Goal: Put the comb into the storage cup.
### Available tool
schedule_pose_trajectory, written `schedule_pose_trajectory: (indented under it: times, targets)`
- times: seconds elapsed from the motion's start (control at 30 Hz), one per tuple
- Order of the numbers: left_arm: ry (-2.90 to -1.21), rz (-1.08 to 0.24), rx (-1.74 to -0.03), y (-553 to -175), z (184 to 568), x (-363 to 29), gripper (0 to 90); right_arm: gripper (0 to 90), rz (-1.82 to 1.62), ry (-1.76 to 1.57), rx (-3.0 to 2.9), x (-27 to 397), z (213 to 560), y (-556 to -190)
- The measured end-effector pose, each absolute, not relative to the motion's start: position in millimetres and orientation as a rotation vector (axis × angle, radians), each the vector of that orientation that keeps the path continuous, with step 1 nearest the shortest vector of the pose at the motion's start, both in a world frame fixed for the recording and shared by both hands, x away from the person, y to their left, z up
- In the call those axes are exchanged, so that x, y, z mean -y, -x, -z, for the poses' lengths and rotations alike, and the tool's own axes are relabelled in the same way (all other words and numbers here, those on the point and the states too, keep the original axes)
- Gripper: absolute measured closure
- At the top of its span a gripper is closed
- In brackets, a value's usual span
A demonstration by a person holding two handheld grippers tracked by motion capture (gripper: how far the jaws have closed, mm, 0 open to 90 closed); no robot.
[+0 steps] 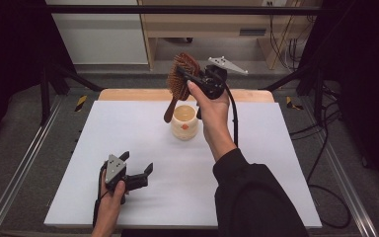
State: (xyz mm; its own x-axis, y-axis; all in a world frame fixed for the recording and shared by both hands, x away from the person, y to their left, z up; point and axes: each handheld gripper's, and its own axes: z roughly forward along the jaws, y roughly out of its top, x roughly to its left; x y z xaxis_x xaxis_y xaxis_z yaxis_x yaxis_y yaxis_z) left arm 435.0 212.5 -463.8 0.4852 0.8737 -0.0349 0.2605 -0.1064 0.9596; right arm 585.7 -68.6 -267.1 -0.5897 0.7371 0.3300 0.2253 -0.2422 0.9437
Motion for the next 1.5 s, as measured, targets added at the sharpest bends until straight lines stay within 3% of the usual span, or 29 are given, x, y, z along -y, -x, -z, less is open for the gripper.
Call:
schedule_pose_trajectory:
  times: [1.5]
  targets:
    - [-1.636, -0.699, -0.987, -435, 464, -212, 3.8, 51.2, -1.770, -1.198, -1.531, 94, 277, -603]
